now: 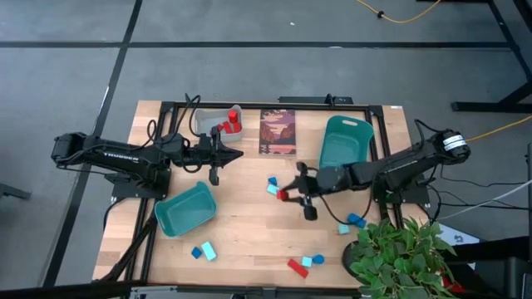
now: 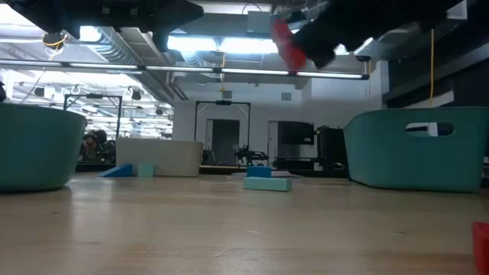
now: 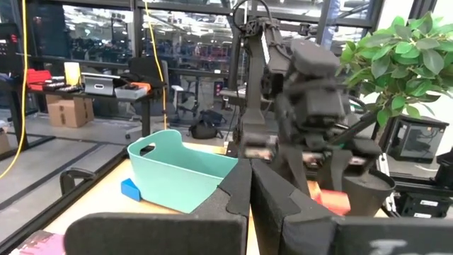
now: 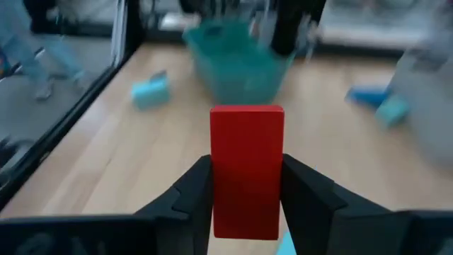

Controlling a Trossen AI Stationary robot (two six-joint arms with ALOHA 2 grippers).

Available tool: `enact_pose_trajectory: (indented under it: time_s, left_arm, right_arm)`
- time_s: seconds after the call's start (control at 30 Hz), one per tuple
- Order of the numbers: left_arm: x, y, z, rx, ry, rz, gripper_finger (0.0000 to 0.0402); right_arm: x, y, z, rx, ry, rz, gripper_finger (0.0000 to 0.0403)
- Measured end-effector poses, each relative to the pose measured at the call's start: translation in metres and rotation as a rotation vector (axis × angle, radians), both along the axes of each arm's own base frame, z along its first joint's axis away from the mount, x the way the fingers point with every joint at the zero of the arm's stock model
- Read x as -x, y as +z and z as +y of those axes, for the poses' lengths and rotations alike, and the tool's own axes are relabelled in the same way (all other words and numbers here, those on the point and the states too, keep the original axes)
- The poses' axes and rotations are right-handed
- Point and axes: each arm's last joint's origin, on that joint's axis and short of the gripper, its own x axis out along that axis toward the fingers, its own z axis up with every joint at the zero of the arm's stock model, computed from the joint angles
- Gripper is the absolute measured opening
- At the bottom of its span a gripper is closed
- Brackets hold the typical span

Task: Sort & place blocks by color
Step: Put the red block into the gray bin

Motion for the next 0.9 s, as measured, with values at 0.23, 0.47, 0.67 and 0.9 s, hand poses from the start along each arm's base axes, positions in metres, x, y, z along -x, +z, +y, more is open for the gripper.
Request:
enact_pose_trajectory:
  time_s: [0.23, 0.47, 0.67, 0.9]
  left_arm:
    - [0.0, -0.001, 0.0, -0.035, 0.005, 0.013, 0.0]
    - [0.0, -0.002, 0.0, -0.075, 0.009, 0.033, 0.0]
    - [0.0, -0.003, 0.0, -0.078, 0.012, 0.035, 0.0]
    - [-0.002, -0.004, 0.0, -0.076, 0.016, 0.044, 0.0]
  right_arm:
    - [-0.011, 0.027, -0.031, 0.037, -0.055, -0.289, 0.0135]
    - [-0.013, 0.04, -0.054, 0.032, -0.084, -0.419, 0.0135]
    - [-0.013, 0.039, -0.059, 0.026, -0.053, -0.418, 0.0135]
    - [-0.013, 0.039, -0.059, 0.023, -0.048, -0.416, 0.0135]
